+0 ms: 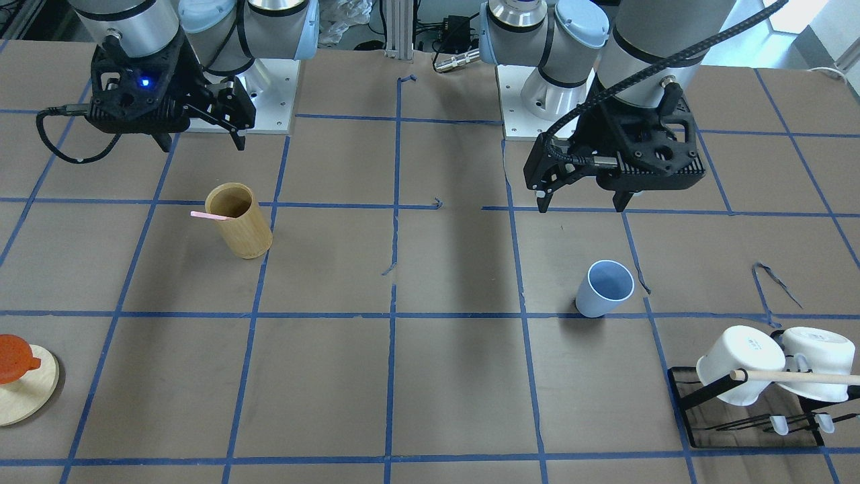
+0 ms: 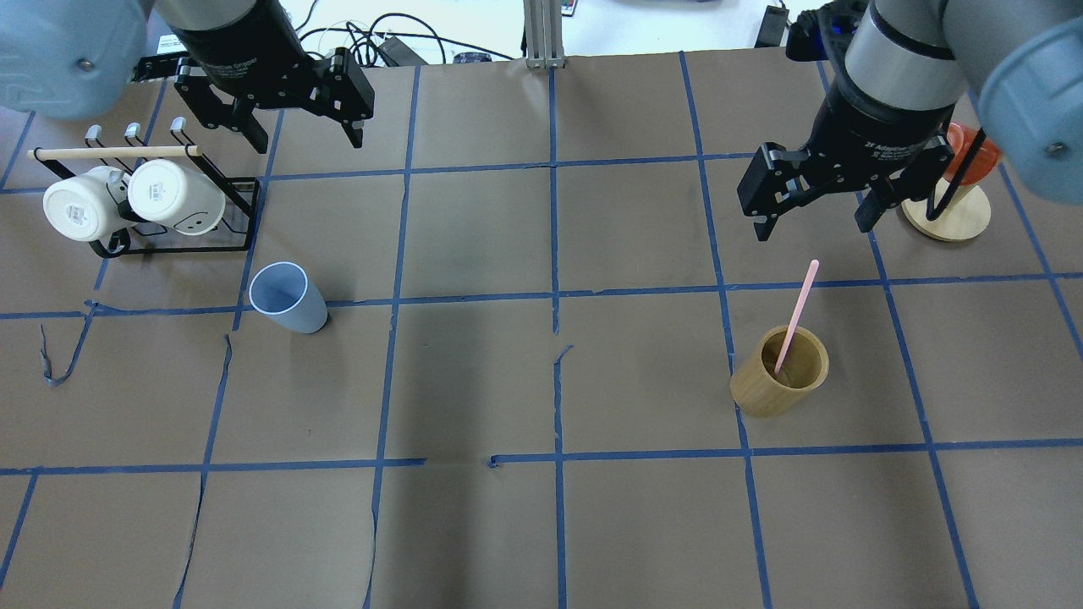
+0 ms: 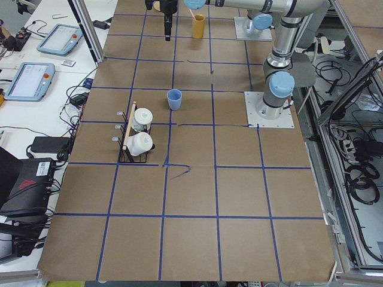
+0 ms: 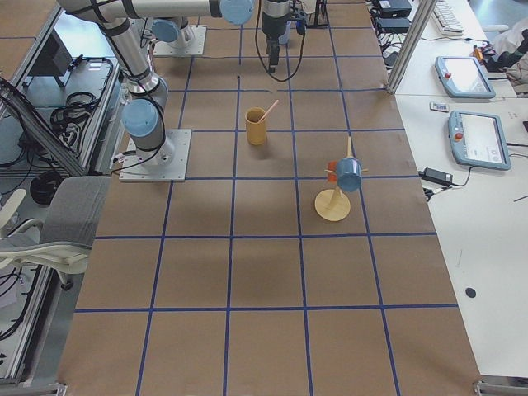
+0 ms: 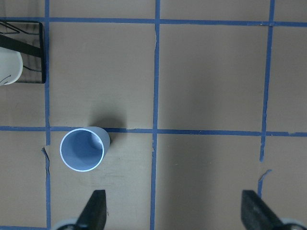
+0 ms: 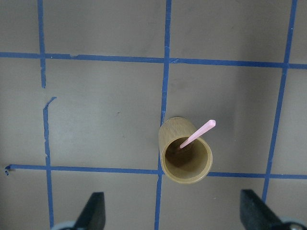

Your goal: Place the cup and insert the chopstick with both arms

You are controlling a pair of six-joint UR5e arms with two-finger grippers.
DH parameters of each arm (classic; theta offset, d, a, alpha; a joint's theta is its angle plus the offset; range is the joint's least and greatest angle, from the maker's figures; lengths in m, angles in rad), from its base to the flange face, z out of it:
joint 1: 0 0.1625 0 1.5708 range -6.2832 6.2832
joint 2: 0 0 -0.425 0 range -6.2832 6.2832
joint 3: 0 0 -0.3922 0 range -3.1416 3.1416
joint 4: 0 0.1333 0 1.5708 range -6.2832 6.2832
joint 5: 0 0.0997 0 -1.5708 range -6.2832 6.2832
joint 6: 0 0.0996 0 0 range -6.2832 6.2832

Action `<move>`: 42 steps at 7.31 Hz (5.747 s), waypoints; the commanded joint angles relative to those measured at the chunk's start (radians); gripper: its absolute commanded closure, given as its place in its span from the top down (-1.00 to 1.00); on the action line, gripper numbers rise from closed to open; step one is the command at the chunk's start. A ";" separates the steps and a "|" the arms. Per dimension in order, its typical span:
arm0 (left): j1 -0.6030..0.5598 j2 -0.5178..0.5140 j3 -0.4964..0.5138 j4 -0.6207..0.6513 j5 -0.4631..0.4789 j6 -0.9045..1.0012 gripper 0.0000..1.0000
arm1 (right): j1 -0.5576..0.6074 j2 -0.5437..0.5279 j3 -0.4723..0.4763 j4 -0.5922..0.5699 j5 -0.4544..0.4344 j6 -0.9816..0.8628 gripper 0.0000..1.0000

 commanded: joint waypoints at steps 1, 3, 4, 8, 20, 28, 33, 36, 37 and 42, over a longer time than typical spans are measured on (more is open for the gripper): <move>0.000 -0.001 0.001 -0.001 -0.002 0.000 1.00 | -0.001 0.000 0.002 0.001 -0.001 0.000 1.00; 0.000 0.001 -0.001 -0.001 0.000 0.000 1.00 | 0.001 0.000 0.002 0.001 -0.002 0.000 1.00; 0.000 0.002 -0.001 -0.001 0.001 0.000 1.00 | 0.001 0.000 0.002 0.002 -0.002 0.000 1.00; 0.000 0.002 -0.001 -0.001 0.001 0.000 1.00 | -0.001 0.002 0.003 0.016 -0.004 0.000 1.00; -0.003 0.005 -0.011 -0.002 0.001 0.000 1.00 | -0.002 0.002 0.005 0.028 -0.007 -0.002 1.00; 0.055 -0.053 -0.178 0.151 0.016 0.099 1.00 | 0.001 0.002 0.005 0.025 -0.005 -0.003 1.00; 0.206 -0.082 -0.564 0.516 0.013 0.271 1.00 | -0.016 0.089 0.073 -0.231 -0.033 0.007 1.00; 0.204 -0.107 -0.553 0.522 0.013 0.271 -0.99 | -0.090 0.103 0.205 -0.261 -0.021 0.003 1.00; 0.206 -0.107 -0.553 0.524 0.013 0.274 -1.00 | -0.090 0.101 0.230 -0.288 -0.024 0.009 1.00; 0.125 -0.107 -0.460 0.467 0.001 0.015 -1.00 | -0.090 0.101 0.236 -0.297 -0.013 0.007 0.01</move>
